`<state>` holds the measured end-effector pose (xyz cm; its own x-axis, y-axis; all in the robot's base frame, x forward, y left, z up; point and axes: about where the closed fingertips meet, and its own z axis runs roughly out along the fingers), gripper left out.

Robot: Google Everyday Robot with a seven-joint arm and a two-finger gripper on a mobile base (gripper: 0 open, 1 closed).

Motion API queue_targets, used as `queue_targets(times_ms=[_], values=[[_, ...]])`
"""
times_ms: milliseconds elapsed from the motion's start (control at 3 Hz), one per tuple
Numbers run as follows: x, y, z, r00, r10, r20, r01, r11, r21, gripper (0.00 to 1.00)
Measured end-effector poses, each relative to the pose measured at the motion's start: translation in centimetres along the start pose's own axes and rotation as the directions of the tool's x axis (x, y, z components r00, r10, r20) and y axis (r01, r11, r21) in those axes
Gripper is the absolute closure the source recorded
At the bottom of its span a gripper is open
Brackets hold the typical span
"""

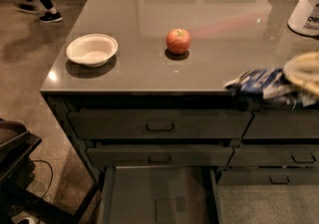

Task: Pick blue chip bag from bottom drawer and place on counter

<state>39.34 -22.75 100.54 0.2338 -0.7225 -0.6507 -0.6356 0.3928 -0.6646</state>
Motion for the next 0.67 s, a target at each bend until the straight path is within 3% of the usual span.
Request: queue_targets(times_ms=[333,667], values=[[-1.8,-5.4,0.4,0.995,-0.1,0.015,0.099,0.9941,0.043,1.0],[-1.6,-8.8,4.6,0.986,-0.145,0.082,0.14,0.9884,0.059,1.0]])
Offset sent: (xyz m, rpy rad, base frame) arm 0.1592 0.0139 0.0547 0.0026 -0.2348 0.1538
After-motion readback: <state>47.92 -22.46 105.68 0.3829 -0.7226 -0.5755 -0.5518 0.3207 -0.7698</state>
